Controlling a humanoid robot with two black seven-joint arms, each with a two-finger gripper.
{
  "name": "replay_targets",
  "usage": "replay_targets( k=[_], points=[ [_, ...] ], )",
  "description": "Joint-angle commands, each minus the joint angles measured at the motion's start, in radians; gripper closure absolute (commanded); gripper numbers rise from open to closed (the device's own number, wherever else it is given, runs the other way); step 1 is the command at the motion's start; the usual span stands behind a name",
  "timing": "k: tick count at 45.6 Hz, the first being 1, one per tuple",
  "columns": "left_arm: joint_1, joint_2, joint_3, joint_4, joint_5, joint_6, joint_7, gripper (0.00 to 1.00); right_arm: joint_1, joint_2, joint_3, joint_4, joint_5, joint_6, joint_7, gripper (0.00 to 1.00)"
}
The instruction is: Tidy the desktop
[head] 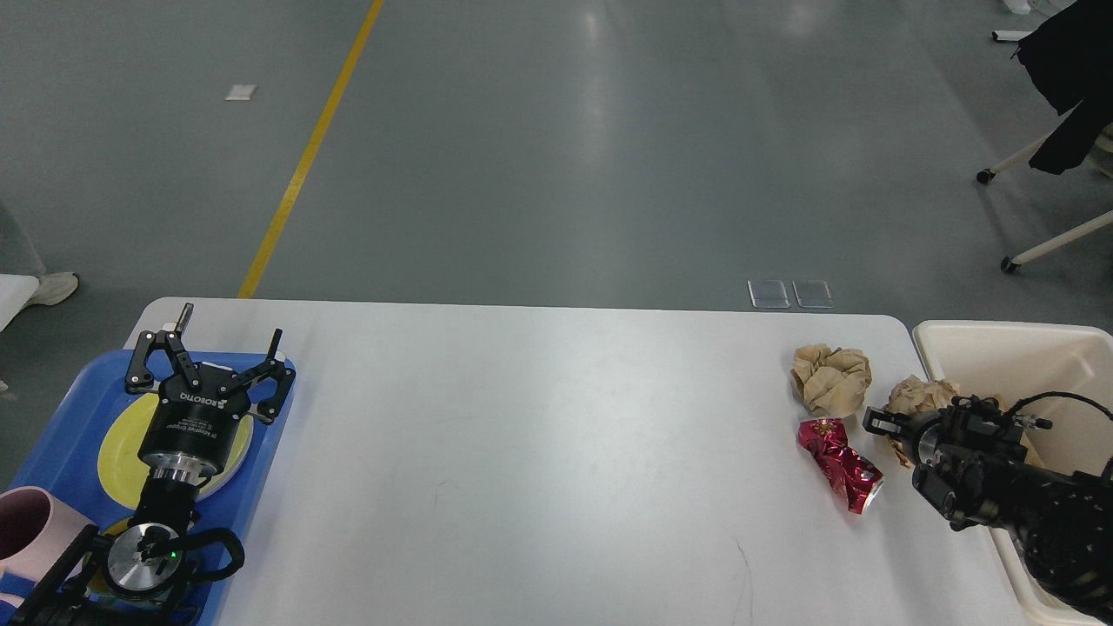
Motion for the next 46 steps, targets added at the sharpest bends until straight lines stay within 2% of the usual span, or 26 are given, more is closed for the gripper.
replay_targets(
  k=[1,5,21,25,29,35,46],
  points=[
    [0.001,0.0,0.0,0.0,0.001,-0.001,0.0,0.03,0.0,-0.004,0.0,0.002,0.001,0.007,-0.025,1.0],
    [0.001,0.0,0.0,0.0,0.001,-0.001,0.0,0.03,0.002,-0.004,0.0,0.003,0.001,0.01,-0.045,1.0],
    [-0.001,0.0,0.0,-0.001,-0.001,-0.001,0.0,0.03,0.067,-0.044,0.012,0.123,0.007,0.011,-0.05,1.0],
    [-0.001,0.0,0.0,-0.001,0.001,-0.001,0.0,0.03,0.165,-0.113,0.029,0.285,0.01,0.017,-0.065,1.0],
    [-0.001,0.0,0.0,0.0,0.001,-0.001,0.0,0.03,0.303,-0.216,0.01,0.503,0.012,0.036,-0.104,1.0],
    [-0.001,0.0,0.0,-0.001,-0.001,-0.001,0.0,0.03,0.523,-0.318,-0.092,0.716,0.015,0.149,-0.165,1.0],
    [-0.001,0.0,0.0,0.0,0.001,-0.001,0.0,0.03,1.023,-0.36,-0.453,1.075,0.041,0.382,-0.156,1.0]
  ],
)
